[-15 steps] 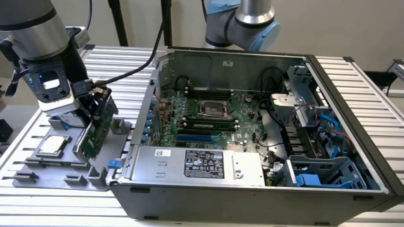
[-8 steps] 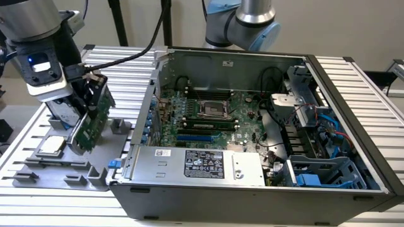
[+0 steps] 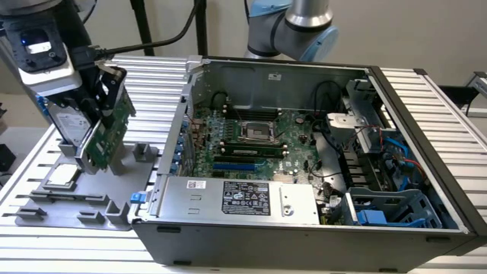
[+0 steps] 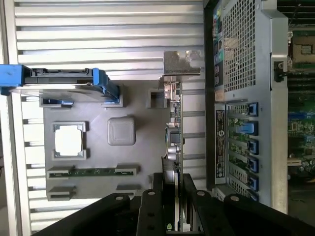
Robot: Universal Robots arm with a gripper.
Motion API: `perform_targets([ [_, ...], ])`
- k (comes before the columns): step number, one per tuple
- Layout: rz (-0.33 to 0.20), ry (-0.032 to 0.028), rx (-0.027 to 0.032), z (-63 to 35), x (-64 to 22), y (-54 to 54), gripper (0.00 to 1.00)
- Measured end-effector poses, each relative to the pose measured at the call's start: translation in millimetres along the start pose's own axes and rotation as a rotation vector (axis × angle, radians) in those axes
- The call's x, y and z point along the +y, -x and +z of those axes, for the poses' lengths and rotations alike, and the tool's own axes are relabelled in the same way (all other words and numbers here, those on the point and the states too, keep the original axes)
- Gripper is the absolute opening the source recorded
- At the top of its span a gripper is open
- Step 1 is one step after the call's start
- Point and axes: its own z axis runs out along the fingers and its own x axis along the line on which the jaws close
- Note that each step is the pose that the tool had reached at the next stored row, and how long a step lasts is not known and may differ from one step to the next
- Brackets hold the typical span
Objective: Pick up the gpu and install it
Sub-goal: 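Pick up the gpu and move the gpu toward the slot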
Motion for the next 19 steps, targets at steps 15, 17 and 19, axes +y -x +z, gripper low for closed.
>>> perform_targets([
  [15,-0.011,-0.0008,0.0347,-60.0,4.3,56.2,0.27],
  [17,-0.011,-0.0012,0.0416,-65.8,4.9,65.1,0.27],
  [19,-0.011,-0.0013,0.0492,-70.3,5.5,73.7,0.27],
])
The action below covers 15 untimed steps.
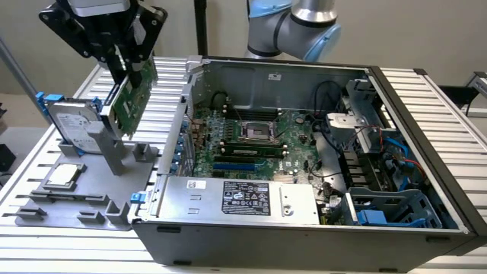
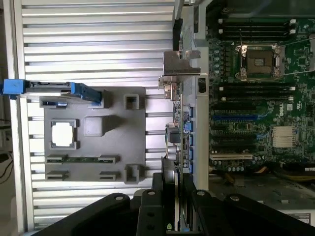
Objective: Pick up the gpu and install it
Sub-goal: 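Pick up the gpu and move the gpu toward the slot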
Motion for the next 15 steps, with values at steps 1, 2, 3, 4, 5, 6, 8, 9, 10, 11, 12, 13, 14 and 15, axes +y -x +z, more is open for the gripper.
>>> perform_targets([
  [1,0.0,-0.0004,0.0044,-2.5,0.2,4.5,0.27],
  [2,0.0,-0.0006,0.0085,-4.8,0.5,9.0,0.27],
  [3,0.0,-0.0007,0.0121,-6.9,0.7,13.3,0.27],
  [4,0.0,-0.0009,0.0157,-9.2,0.9,18.0,0.27],
  [5,0.0,-0.001,0.0191,-11.3,1.2,22.5,0.27],
  [6,0.001,-0.0012,0.0223,-13.1,1.4,27.0,0.27],
  [8,0.001,-0.0015,0.0285,-16.1,1.9,36.2,0.27],
  [9,0.001,-0.0016,0.0314,-17.1,2.1,40.6,0.27],
  [10,0.001,-0.0017,0.0344,-17.6,2.3,45.3,0.27],
  [11,0.001,-0.0017,0.0375,-17.9,2.5,50.1,0.27],
  [12,0.001,-0.0019,0.0401,-17.9,2.7,54.6,0.27],
  [13,0.001,-0.002,0.0427,-17.9,2.9,59.0,0.27],
  [14,0.001,-0.002,0.0452,-17.8,3.1,63.5,0.27],
  [15,0.001,-0.0021,0.0475,-17.7,3.3,68.2,0.27],
])
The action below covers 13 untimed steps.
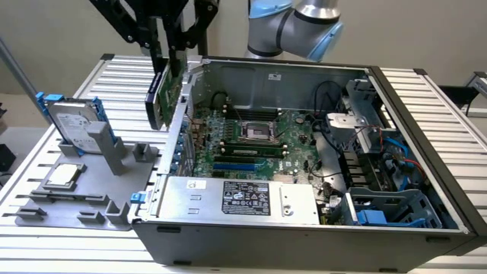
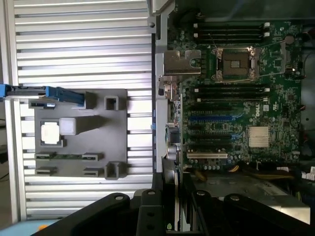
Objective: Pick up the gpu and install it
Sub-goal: 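Pick up the gpu and move the gpu toward the slot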
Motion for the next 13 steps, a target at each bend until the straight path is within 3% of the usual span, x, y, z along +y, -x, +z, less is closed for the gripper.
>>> perform_targets([
  [6,0.0,-0.0004,0.0083,-0.6,1.2,27.3,0.27],
  [13,0.0,-0.0006,0.0116,-1.1,2.6,59.1,0.27],
])
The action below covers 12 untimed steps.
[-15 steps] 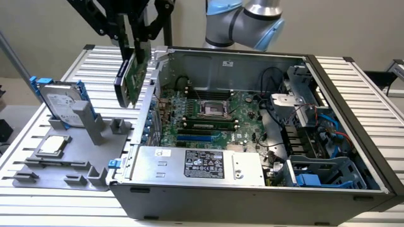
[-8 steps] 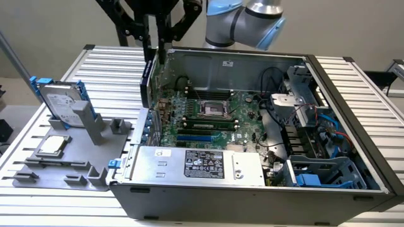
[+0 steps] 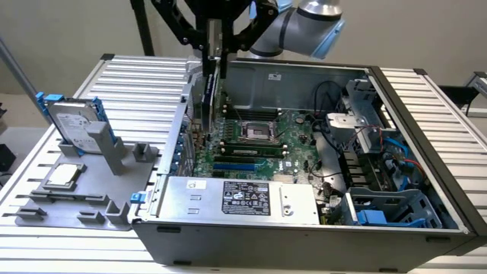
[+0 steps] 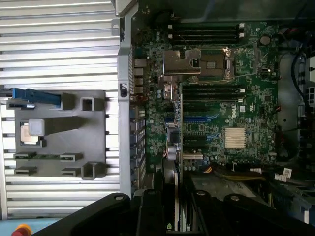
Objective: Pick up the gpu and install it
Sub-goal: 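Pick up the gpu and move the gpu toward the slot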
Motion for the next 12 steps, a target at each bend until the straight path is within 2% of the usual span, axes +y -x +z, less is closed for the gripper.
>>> perform_targets([
  [7,0.0,-0.0001,0.0003,0.5,1.8,31.1,0.27],
  [12,0.0,-0.0031,0.0002,3.7,5.9,47.4,0.27],
])
